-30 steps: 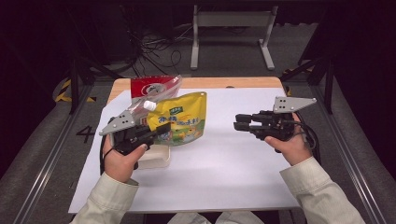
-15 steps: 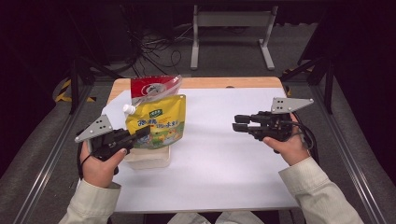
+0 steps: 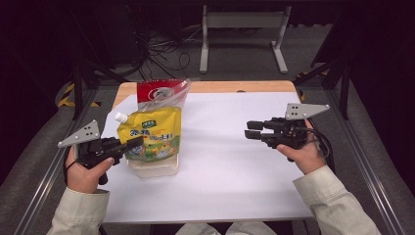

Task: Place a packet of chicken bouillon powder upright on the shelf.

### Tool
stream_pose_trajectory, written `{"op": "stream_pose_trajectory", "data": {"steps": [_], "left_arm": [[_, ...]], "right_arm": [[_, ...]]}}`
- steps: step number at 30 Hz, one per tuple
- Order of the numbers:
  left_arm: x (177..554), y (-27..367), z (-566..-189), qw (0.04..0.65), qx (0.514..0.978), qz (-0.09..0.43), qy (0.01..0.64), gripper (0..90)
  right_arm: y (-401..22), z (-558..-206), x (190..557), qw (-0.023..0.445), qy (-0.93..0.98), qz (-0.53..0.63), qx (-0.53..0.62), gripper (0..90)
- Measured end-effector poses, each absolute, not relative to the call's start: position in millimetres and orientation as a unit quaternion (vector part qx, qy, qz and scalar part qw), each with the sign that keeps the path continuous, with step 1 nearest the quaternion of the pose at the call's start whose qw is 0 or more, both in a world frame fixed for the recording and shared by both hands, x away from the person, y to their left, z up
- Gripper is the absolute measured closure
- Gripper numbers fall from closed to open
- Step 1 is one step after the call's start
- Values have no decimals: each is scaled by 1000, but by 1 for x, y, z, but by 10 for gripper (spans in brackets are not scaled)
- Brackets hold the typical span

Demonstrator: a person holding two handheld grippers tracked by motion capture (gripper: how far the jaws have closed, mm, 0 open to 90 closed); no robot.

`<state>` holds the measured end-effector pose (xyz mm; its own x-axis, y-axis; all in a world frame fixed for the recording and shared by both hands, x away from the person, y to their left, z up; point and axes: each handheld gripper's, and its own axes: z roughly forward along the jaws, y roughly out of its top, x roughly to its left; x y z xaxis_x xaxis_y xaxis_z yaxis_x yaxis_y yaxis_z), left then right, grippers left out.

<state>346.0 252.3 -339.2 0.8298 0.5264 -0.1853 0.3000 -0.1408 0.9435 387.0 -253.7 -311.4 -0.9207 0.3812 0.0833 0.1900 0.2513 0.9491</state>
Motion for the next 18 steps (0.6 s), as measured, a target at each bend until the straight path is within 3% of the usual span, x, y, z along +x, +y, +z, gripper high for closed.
{"op": "stream_pose_trajectory", "data": {"steps": [18], "left_arm": [[356, 244, -357, 576, 758, 93, 293, 882]], "right_arm": [[-256, -317, 387, 77, 785, 586, 188, 617]]}}
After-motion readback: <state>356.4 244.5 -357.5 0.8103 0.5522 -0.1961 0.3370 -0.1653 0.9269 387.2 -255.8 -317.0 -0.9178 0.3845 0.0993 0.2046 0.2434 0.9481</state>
